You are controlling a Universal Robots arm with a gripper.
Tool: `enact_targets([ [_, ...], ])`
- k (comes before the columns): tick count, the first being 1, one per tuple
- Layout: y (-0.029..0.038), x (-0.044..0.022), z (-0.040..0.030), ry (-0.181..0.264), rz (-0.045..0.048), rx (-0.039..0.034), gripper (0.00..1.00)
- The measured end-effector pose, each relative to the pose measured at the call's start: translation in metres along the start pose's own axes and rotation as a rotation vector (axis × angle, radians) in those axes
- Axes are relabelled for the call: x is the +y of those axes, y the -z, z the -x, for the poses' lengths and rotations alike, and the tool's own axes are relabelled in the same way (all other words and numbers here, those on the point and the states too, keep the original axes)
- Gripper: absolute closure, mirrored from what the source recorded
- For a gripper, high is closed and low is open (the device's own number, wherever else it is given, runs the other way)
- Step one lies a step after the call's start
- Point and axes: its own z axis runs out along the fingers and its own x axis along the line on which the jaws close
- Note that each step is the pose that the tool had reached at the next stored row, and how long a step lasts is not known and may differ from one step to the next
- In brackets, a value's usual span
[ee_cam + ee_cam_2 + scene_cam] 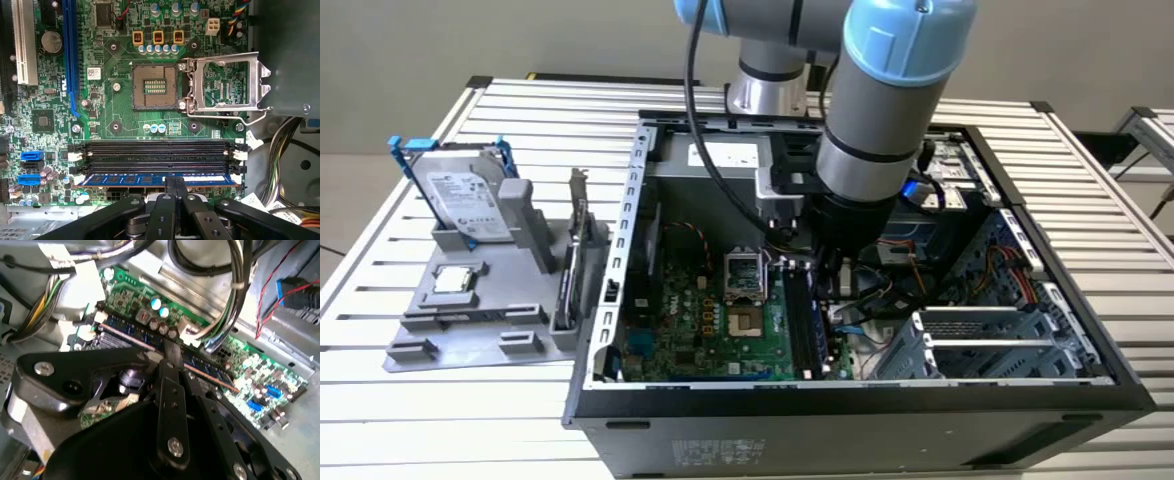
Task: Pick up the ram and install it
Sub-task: 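Press down the ram until it locks into place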
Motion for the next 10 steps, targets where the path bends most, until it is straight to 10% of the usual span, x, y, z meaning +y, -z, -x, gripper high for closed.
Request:
enact_targets([
  [10,0.0442,-0.0007,-0.001,0.0,0.0016,-0.0007,1.0],
])
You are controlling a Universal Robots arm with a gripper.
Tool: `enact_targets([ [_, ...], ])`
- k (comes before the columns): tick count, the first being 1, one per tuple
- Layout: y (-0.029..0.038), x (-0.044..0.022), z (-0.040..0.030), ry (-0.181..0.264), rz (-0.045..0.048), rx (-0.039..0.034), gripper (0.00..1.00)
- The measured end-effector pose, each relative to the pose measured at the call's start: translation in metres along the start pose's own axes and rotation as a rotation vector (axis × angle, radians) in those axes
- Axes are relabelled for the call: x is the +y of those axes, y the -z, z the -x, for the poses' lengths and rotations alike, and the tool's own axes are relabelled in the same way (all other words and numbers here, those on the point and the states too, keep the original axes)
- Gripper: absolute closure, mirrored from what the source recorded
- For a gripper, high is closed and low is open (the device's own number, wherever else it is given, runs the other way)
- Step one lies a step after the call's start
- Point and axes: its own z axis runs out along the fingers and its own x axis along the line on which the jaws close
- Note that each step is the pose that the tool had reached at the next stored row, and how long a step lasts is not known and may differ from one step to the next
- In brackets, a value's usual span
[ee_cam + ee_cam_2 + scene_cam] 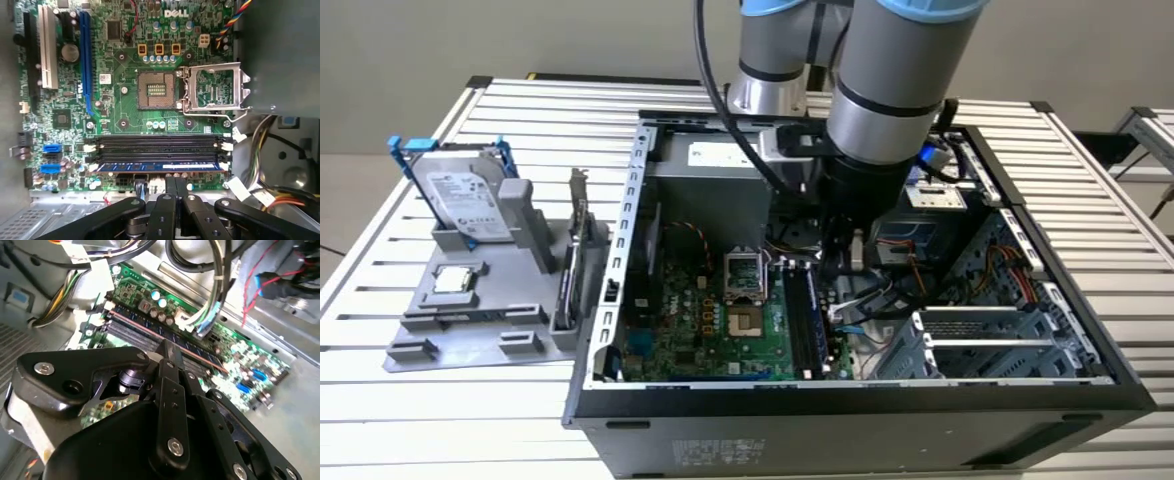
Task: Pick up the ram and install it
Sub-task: 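Press down the ram until it locks into place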
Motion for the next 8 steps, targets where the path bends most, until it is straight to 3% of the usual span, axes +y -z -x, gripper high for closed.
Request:
enact_targets([
  [2,0.0042,0.0,-0.0001,0.0,0.001,0.0,1.0],
  [8,0.0044,-0.0001,-0.0001,0.0,0.0012,0.0,1.0],
])
